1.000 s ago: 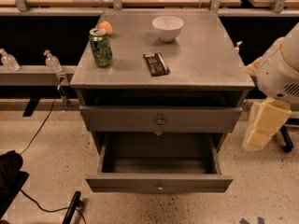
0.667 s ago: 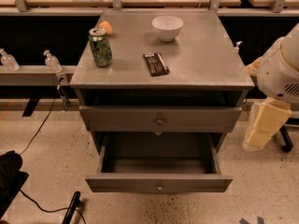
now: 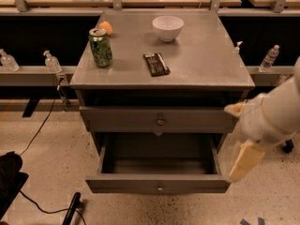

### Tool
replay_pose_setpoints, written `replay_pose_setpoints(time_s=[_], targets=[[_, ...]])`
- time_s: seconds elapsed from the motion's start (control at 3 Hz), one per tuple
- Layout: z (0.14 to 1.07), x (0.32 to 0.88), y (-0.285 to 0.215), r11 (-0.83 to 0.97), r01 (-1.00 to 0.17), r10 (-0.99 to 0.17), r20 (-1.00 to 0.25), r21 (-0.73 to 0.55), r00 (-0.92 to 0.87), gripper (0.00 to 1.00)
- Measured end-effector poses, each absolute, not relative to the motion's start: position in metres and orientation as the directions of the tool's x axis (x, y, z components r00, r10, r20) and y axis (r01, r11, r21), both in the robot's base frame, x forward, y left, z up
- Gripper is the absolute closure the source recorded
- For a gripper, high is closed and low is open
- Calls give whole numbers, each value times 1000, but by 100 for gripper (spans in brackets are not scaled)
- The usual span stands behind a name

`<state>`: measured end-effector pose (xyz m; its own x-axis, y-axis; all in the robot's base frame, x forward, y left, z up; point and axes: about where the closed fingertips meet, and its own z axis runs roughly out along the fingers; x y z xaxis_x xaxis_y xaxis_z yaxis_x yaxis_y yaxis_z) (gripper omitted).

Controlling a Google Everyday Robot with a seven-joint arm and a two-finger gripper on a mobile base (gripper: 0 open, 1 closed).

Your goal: Close middle drawer

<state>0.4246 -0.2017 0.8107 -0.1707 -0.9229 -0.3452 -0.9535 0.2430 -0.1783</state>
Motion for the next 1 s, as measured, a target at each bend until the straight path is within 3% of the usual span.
replay_pose_setpoints(time_s=[0.33, 0.67, 1.0], targets=[[720, 420, -187, 192, -973, -894, -433, -127, -120, 0], [694, 444, -185, 204, -962, -882, -461, -183, -99, 0], [677, 441, -183, 198, -971, -883, -454, -136, -116, 0]])
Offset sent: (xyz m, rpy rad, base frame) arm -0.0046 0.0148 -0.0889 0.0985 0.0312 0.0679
